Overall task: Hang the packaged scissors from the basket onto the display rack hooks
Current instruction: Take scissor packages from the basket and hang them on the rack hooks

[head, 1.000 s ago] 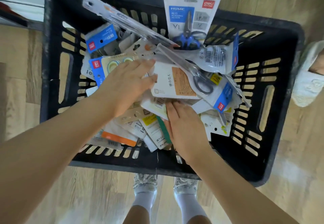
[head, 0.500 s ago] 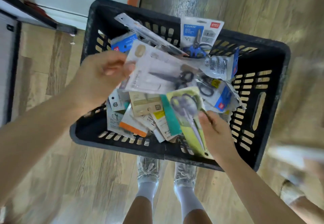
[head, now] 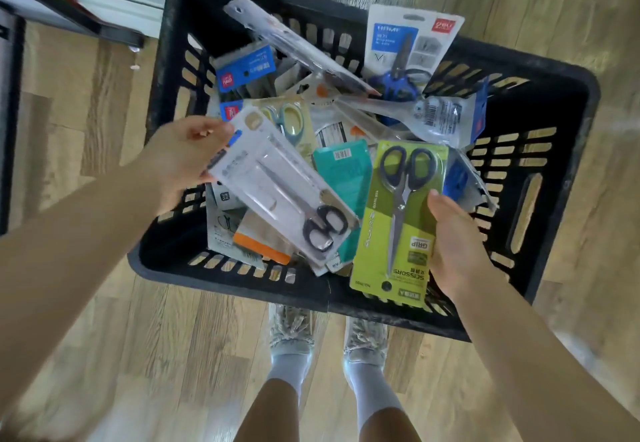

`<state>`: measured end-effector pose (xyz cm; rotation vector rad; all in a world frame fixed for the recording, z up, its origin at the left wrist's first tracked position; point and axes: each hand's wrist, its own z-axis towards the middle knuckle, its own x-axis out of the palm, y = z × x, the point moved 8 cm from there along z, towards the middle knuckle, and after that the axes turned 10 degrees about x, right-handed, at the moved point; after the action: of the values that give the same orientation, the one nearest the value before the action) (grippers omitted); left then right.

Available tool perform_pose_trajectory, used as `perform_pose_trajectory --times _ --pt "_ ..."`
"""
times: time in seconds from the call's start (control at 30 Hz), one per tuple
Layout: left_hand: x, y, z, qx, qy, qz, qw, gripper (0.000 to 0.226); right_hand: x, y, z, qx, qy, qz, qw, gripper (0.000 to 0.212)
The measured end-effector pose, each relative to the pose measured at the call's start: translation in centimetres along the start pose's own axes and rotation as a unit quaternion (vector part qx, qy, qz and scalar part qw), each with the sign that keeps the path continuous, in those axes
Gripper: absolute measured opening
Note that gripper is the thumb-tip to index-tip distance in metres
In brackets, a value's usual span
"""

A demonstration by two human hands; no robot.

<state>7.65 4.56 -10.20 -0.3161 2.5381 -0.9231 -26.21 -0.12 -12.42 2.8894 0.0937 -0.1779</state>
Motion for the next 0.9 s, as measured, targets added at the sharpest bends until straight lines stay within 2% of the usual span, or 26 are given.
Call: perform_pose_trajectory --times 0.1,0.2,0.3,0.43,0.47,0.57,0.63,0.7,0.77,0.83,0.9 --pt "1.6 3.1 0.4 -0.082 -0.063 -0.181 0.978 0.031 0.2 -0.4 0.6 0.019 -0.022 0.005 1.000 0.036" --pt "3.6 5.7 0.0 -0.136 -0.071 -0.272 0.950 0.034 0.3 -0.6 1.0 0.026 -0.029 -0.010 0.999 0.031" --pt "5.4 7.2 -1.5 -0.176 -0.042 -0.234 0.955 0.025 0.2 -0.5 1.2 0.024 -0.038 -0.044 0.998 0.028" --pt "6.0 8.1 -2.2 -0.190 -0.051 -0.163 0.967 0.007 0.4 0.1 1.2 -0.001 -0.051 -0.126 0.991 0.023" --pt "6.0 8.1 -2.1 -0.187 -0.056 -0.144 0.970 0.008 0.3 0.5 1.1 -0.015 -0.063 -0.148 0.987 0.023" --pt "6.0 7.7 -1.9 -0.175 -0.077 -0.116 0.975 0.012 -0.2 1.5 1.3 -0.058 -0.089 -0.210 0.972 0.043" --pt "5.7 7.3 -1.8 -0.147 -0.087 -0.080 0.982 0.011 -0.4 1.8 1.5 -0.068 -0.106 -0.257 0.958 0.048" --pt "5.4 7.0 -1.6 -0.119 -0.095 -0.046 0.987 0.008 -0.3 2.6 1.3 -0.101 -0.142 -0.354 0.919 0.049" --pt "5.1 7.0 -1.6 -0.107 -0.103 -0.036 0.988 0.009 0.4 4.2 0.5 -0.192 -0.177 -0.470 0.843 0.050" --pt "4.8 7.2 -1.6 -0.106 -0.109 -0.015 0.988 0.011 2.6 5.9 -0.8 -0.305 -0.172 -0.569 0.744 0.050" --pt "4.7 7.4 -1.7 -0.106 -0.105 -0.002 0.989 0.013 6.1 6.0 -1.7 -0.386 -0.097 -0.698 0.595 0.050"
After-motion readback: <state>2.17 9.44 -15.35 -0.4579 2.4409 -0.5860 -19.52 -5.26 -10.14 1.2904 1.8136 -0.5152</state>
